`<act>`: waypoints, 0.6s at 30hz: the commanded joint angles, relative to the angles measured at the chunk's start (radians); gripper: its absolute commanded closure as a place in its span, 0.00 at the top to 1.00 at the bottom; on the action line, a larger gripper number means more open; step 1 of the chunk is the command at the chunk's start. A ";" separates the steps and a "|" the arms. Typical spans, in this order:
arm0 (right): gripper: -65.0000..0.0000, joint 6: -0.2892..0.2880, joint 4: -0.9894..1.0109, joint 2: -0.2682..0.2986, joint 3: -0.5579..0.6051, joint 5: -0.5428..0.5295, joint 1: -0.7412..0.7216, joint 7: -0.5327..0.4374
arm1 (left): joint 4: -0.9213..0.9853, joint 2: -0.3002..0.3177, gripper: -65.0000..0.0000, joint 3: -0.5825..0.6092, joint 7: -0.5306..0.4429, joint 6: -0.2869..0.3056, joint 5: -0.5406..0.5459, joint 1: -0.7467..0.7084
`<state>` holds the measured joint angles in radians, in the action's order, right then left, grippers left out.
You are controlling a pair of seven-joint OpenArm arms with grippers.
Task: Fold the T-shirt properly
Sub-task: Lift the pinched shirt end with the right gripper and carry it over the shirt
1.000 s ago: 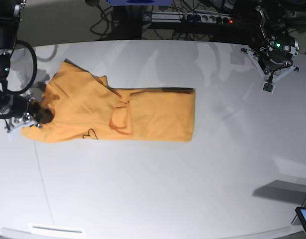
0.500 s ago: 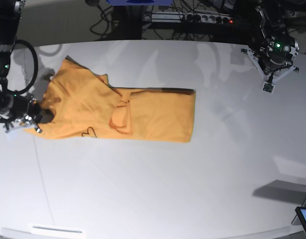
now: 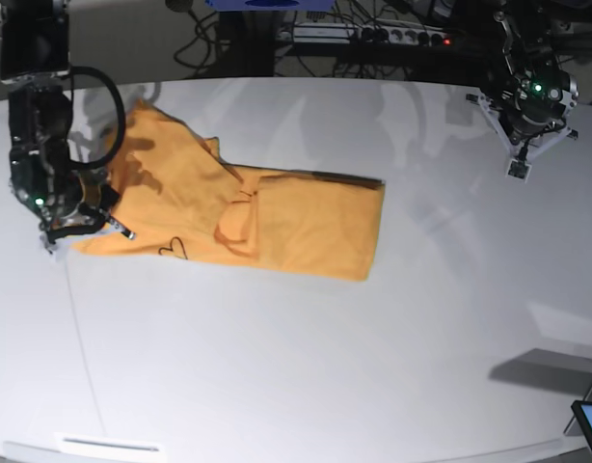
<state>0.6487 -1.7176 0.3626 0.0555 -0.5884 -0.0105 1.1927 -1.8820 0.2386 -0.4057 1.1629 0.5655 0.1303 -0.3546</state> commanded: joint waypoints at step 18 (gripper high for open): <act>0.00 0.049 -0.155 0.005 0.192 0.374 -0.022 0.057 | -0.014 0.012 0.00 0.003 -0.005 -0.005 -0.008 0.002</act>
<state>0.6975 -1.8500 0.3595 0.2543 -0.2253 -0.0132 1.2736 -1.8816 0.2386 -0.3985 1.1633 0.5652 0.1287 -0.3550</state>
